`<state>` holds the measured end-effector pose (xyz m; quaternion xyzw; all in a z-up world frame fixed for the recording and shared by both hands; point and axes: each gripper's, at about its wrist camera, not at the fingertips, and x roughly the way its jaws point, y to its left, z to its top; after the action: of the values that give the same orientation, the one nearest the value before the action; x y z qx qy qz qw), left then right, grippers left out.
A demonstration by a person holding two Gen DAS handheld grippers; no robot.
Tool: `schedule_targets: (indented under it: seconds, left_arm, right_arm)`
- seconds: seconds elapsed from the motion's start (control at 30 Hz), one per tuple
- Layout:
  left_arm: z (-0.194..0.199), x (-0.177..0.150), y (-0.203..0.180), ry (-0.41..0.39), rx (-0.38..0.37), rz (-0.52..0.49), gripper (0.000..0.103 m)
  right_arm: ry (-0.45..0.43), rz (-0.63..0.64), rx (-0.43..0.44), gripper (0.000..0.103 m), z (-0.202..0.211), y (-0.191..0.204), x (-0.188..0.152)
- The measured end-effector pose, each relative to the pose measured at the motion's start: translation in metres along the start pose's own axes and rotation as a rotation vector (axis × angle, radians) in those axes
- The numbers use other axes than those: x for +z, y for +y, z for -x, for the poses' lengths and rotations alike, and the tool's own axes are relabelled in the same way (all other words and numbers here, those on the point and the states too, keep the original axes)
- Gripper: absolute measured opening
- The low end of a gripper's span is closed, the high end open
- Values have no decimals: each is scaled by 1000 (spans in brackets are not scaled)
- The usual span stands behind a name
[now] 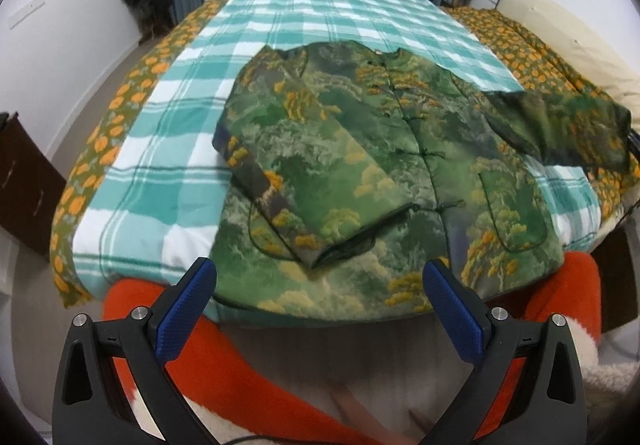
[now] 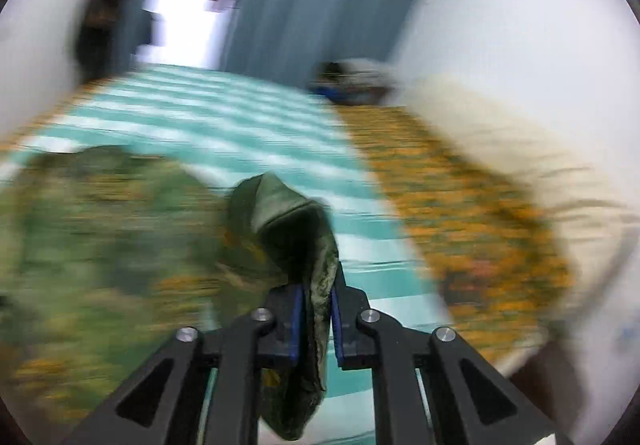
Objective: Fold large clothes
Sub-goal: 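Grasp the folded sleeve cuff with the right gripper and unfold it outward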
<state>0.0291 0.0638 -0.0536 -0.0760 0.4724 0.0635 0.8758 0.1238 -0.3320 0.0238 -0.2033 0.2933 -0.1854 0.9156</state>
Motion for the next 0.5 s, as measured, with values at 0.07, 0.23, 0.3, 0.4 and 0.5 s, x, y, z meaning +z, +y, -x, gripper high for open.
schedule_targets:
  seconds: [0.07, 0.23, 0.3, 0.4, 0.5]
  left_arm:
    - [0, 3, 4, -12, 25, -6, 103]
    - [-9, 8, 15, -9, 58, -3, 103]
    - [-15, 11, 16, -1, 68, -10, 103]
    - [-20, 14, 12, -7, 76, -37, 103]
    - [-22, 14, 4, -24, 68, -92, 103]
  right_arm:
    - [17, -41, -103, 28, -9, -23, -3]
    - [26, -137, 10, 34, 17, -15, -32]
    - [45, -120, 100, 35, 32, 13, -52]
    - [83, -123, 266, 37, 59, 57, -86]
    - [115, -143, 358, 42, 76, 82, -108]
